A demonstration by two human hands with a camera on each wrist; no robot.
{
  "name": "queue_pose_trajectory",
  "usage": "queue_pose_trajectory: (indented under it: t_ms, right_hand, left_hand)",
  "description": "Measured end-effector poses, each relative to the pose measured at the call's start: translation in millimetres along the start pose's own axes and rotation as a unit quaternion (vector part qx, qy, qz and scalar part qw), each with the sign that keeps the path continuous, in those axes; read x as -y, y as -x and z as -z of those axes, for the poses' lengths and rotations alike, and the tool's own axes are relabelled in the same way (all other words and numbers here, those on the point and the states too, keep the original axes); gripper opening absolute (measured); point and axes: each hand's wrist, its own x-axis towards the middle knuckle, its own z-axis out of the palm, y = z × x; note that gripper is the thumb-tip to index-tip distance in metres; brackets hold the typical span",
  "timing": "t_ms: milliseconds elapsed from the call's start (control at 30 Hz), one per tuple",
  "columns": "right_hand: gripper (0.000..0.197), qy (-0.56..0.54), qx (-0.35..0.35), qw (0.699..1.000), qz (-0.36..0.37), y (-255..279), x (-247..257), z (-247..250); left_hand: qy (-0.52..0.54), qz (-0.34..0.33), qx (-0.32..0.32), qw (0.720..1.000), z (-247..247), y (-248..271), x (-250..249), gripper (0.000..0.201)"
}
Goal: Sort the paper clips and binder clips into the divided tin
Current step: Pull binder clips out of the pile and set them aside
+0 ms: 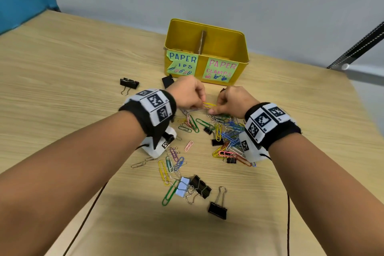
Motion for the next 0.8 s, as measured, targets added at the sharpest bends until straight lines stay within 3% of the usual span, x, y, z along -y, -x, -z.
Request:
queue_pose_trajectory:
  t_ms: [100, 200, 267, 433, 500, 600, 700, 800]
  right_hand:
    - [0.028, -0.028, 0.011, 0.999, -0.015, 5, -8, 9]
    - [0.012, -0.058, -0.088, 0.994, -0.029, 1, -16, 15]
    - [0.016, -0.046, -0.118, 0.991, -0.034, 1, -14, 17]
    - [0.03, -0.037, 0.058, 0.998, -0.009, 12, 7, 6]
    - [0.031, -0.02, 0.083, 0.996, 0.007, 17, 11, -1]
    - [0.021, 0.0, 0.06, 0.998, 0.01, 21, 12, -5]
    - [0.022, 0.002, 0.014, 1.0, -0.011, 22, 13, -4]
    - [0.022, -0.039, 0.018, 0.998, -0.04, 24, 10, 3]
  left_hand:
    - [0.034, 0.022, 0.034, 0.999, 14, 15, 13, 0.02]
    - [-0.061, 0.02, 0.035, 0.997, 14, 25, 18, 0.013]
    - [-0.107, 0.01, 0.013, 0.994, 9, 26, 17, 0.031]
    - [-0.234, 0.019, 0.087, 0.968, -6, 23, 13, 0.066]
    - [-0.29, -0.016, 0.061, 0.955, -14, 28, 9, 0.059]
    - [-0.284, -0.063, 0.021, 0.957, -25, 34, -2, 0.038]
    - [-0.268, -0.044, 0.051, 0.961, -37, 30, -15, 0.033]
    - [-0.286, -0.015, 0.059, 0.956, -40, 27, -21, 0.032]
